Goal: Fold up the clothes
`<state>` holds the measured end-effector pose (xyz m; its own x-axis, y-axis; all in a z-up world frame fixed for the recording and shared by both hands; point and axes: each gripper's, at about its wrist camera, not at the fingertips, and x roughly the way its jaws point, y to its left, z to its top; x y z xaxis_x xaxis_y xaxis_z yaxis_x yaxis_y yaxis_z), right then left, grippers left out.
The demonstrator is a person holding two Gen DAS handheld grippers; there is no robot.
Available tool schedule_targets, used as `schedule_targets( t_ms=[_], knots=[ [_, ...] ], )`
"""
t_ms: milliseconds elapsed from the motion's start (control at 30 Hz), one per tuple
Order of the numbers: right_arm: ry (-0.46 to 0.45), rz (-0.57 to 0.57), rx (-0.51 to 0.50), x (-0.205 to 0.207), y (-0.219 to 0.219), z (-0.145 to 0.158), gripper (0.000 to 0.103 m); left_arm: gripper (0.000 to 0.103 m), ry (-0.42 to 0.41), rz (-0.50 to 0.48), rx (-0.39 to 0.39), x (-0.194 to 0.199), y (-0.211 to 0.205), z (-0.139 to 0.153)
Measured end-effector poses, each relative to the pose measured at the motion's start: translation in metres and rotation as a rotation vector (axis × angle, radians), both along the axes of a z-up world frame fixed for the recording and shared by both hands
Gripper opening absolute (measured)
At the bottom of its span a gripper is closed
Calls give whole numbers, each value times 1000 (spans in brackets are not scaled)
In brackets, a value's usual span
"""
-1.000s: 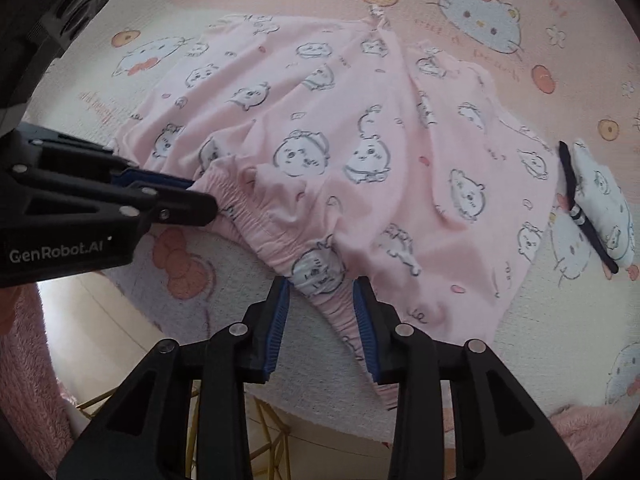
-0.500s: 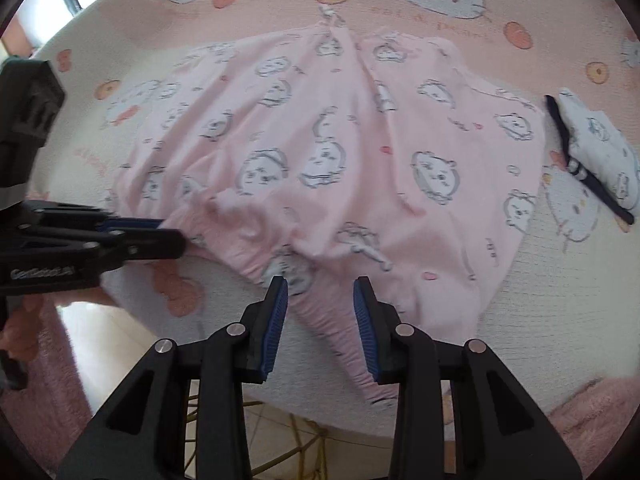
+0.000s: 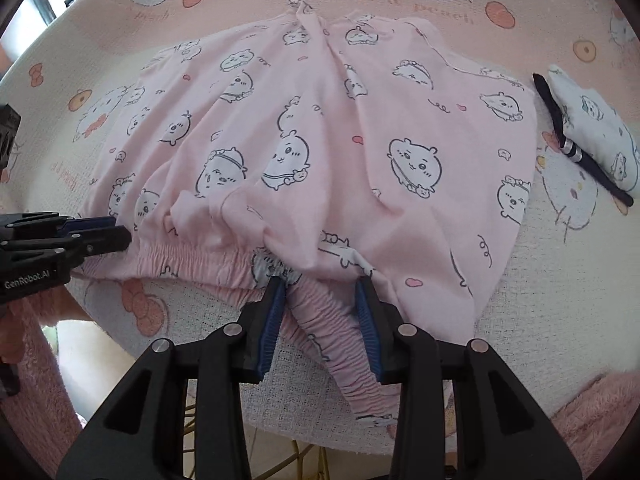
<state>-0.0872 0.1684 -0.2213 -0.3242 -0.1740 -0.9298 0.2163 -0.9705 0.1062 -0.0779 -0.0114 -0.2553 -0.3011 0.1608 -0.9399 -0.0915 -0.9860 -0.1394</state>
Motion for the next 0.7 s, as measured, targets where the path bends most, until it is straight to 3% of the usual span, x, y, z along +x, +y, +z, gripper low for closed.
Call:
schedule_targets(
  t_ms=[67, 100, 167, 267, 367, 500, 700],
  knots=[
    [-14, -15, -31, -1, 4, 1, 36, 24, 39, 26, -103, -3, -4, 0],
    [-19, -19, -45, -1, 6, 2, 37, 24, 34, 56, -84, -4, -11, 1],
    [-25, -26, -75, -1, 8, 5, 38, 24, 6, 98, 15, -2, -23, 5],
    [-47, -13, -151, -1, 9, 9, 40, 24, -26, 73, 153, 10, -30, 16],
    [-65, 41, -185, 3, -1, 11, 40, 24, -59, 16, 217, 28, -19, 21],
    [-49, 99, -115, 21, -21, 11, 40, 24, -82, -87, 107, 35, 3, 14],
    [-51, 71, -41, 26, -19, 4, 40, 25, -60, -60, 74, 23, 1, 12]
  ],
)
